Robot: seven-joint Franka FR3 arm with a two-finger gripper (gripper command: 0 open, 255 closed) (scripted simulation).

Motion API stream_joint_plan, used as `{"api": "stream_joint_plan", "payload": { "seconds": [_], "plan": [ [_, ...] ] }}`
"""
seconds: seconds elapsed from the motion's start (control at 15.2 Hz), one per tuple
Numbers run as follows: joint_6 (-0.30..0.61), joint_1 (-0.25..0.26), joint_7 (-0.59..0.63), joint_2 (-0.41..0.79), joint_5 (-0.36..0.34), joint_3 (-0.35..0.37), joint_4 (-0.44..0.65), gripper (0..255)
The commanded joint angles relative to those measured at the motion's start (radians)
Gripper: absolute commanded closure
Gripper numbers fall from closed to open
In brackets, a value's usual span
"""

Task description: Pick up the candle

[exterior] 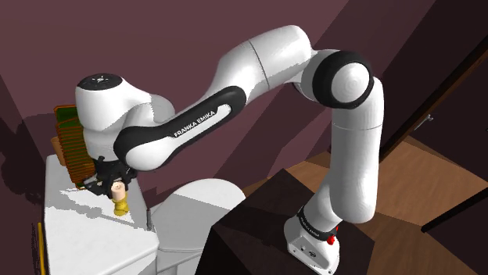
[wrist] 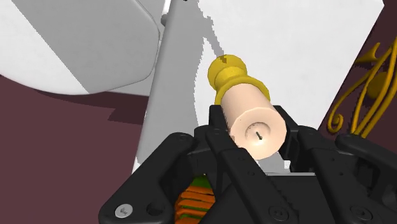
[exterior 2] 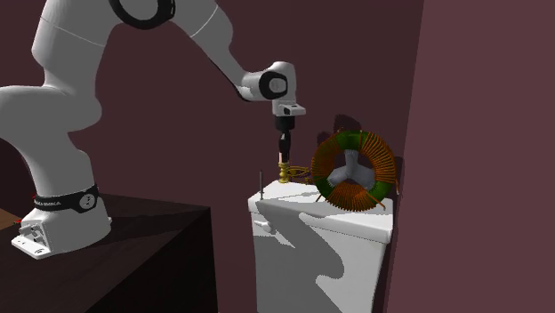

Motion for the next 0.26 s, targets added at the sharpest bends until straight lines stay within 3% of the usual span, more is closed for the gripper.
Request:
{"api": "stream_joint_plan", "payload": {
  "seconds": [0.0, 0.2],
  "plan": [
    [-0.02, -0.002, -0.005, -0.013, 0.01, 0.007, 0.009, 255],
    [-0.032, -0.005, -0.009, -0.022, 0.016, 0.011, 0.012, 255]
  ]
}}
